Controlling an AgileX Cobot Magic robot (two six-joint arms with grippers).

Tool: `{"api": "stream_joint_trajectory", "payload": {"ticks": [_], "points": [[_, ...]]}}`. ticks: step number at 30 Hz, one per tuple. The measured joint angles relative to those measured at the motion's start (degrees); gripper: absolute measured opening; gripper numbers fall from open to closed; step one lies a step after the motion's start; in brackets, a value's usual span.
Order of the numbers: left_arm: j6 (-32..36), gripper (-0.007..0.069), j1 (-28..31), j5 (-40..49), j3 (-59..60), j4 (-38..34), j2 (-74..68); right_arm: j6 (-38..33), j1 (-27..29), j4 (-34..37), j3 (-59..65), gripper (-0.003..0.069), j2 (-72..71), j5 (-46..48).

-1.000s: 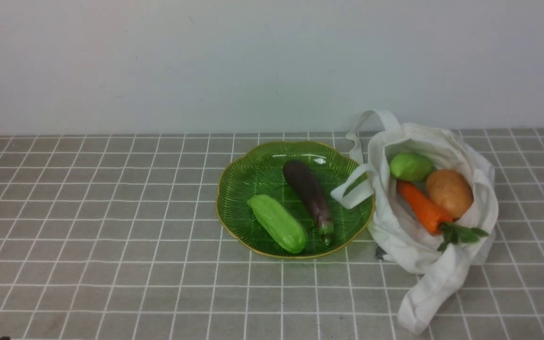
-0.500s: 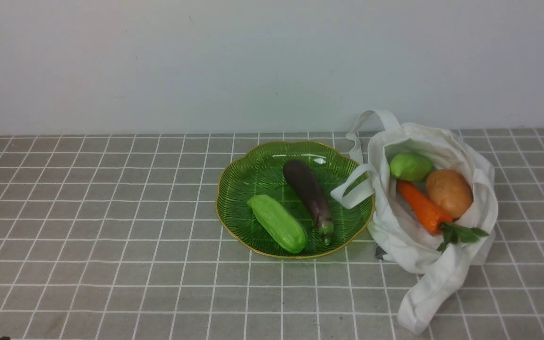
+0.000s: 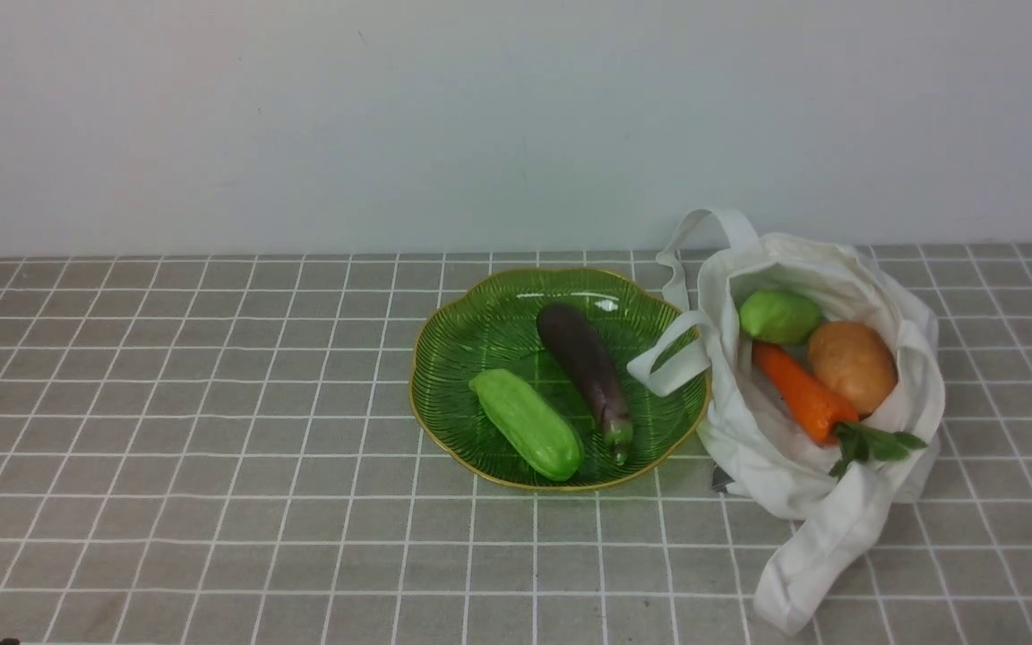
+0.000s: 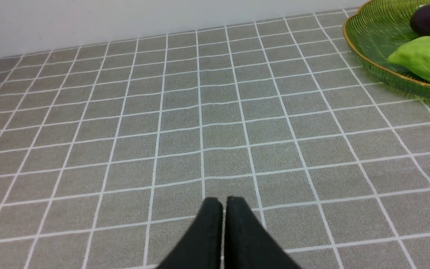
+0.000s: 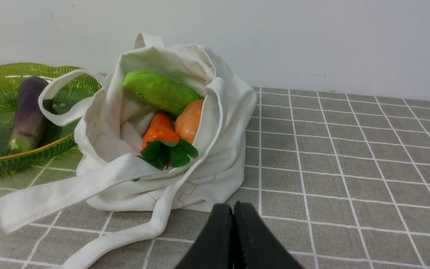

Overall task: Take vegetables from bag on grey coffee tablecloth place on plate.
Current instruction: 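Reach into the bag and grasp the item inside with the right gripper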

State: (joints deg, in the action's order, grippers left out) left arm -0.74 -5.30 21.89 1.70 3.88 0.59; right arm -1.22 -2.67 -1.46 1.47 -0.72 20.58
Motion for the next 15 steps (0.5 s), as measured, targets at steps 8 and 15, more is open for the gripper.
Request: {"api": "stream_joint_trajectory", "payload": {"ticks": [8, 15], "points": [[0.0, -0.0005, 0.0, 0.0, 0.0, 0.0, 0.0, 0.0, 0.0, 0.0, 0.0, -0.0015, 0.0, 0.0], [0.0, -0.0005, 0.0, 0.0, 0.0, 0.0, 0.0, 0.2, 0.0, 0.5, 0.0, -0.0015, 0.0, -0.3]]}}
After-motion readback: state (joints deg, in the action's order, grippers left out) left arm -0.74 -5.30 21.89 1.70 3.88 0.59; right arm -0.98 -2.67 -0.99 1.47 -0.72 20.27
